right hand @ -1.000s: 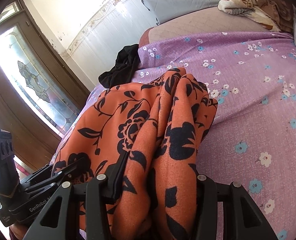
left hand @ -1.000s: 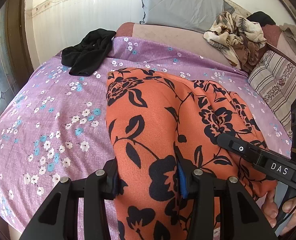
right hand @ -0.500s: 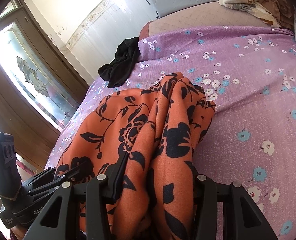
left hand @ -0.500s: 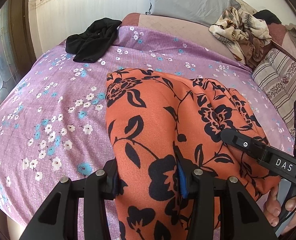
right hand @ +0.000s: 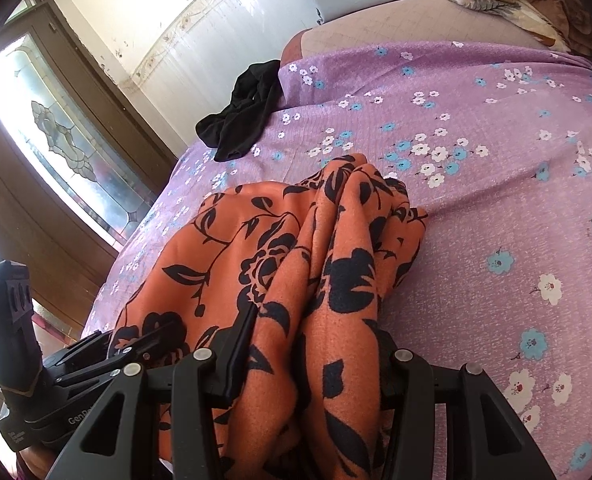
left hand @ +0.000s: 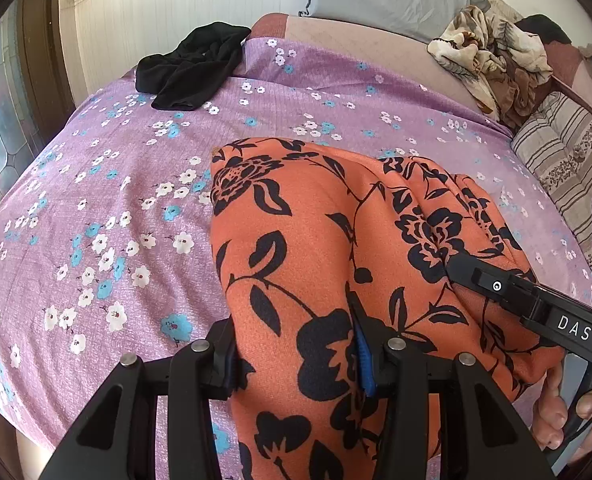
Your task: Fold small clothes
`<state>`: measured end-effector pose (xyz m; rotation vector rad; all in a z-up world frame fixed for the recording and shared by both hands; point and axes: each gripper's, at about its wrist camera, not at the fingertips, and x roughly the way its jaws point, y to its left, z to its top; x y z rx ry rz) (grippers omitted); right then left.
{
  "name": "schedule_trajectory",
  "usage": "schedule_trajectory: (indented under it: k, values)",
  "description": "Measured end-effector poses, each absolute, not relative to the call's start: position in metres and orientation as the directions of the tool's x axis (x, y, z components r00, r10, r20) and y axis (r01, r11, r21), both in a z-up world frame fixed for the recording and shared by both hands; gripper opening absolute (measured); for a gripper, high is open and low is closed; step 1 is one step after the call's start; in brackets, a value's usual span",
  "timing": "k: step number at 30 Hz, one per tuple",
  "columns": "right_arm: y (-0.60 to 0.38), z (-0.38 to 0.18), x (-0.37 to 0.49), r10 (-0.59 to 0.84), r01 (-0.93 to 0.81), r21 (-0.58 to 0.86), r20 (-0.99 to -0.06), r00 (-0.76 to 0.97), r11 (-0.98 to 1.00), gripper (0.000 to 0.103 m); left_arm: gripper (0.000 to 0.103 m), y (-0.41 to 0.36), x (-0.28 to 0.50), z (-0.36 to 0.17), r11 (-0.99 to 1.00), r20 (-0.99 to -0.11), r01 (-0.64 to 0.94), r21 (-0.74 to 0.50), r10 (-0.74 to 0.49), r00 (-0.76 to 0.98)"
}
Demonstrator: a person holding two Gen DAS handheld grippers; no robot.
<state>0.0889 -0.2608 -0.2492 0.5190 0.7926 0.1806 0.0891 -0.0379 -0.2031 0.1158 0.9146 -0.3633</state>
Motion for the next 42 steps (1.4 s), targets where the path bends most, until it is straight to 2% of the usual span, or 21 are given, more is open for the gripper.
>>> schedule_trajectory:
  k: [14, 17, 19, 23, 28, 32, 38, 40, 42]
  values:
    - [-0.26, -0.258, 0.093, 0.346, 0.05, 0.509, -0.651, 0.676, 0.859, 0.049, 0.049, -0.037, 0.093, -0.21, 0.931, -0.807, 0.362, -0.047, -0.249, 0.535]
    - [-0.261, -0.261, 0.094, 0.348, 0.066, 0.513, -0.666, 0.66, 0.856, 0.049, 0.054, -0.036, 0.094, -0.212, 0.932, -0.817, 0.36, -0.044, -0.241, 0.524]
    - [-0.264, -0.266, 0.097, 0.353, 0.092, 0.522, -0.685, 0.637, 0.848, 0.051, 0.062, -0.034, 0.097, -0.213, 0.933, -0.828, 0.356, -0.047, -0.236, 0.509]
    - [-0.278, -0.27, 0.098, 0.363, 0.156, 0.556, -0.704, 0.611, 0.816, 0.058, 0.063, -0.02, 0.106, -0.21, 0.931, -0.834, 0.344, -0.124, -0.286, 0.472]
    - [-0.299, -0.255, 0.093, 0.34, 0.173, 0.576, -0.67, 0.66, 0.799, 0.06, 0.067, -0.014, 0.11, -0.199, 0.932, -0.804, 0.354, -0.08, -0.27, 0.529]
    - [-0.313, -0.242, 0.093, 0.256, 0.216, 0.54, -0.666, 0.7, 0.813, 0.06, 0.067, -0.012, 0.12, -0.183, 0.942, -0.762, 0.334, -0.044, -0.248, 0.599]
    - [-0.303, -0.207, 0.116, 0.302, 0.056, 0.515, -0.585, 0.753, 0.855, 0.058, 0.067, -0.018, 0.158, -0.179, 0.954, -0.757, 0.296, -0.052, -0.231, 0.611]
    - [-0.29, -0.197, 0.128, 0.335, -0.012, 0.497, -0.568, 0.752, 0.868, 0.051, 0.067, -0.025, 0.168, -0.184, 0.956, -0.761, 0.291, -0.031, -0.211, 0.614]
    - [-0.279, -0.195, 0.143, 0.349, -0.053, 0.468, -0.576, 0.74, 0.882, 0.049, 0.067, -0.033, 0.175, -0.191, 0.958, -0.772, 0.286, -0.007, -0.187, 0.607]
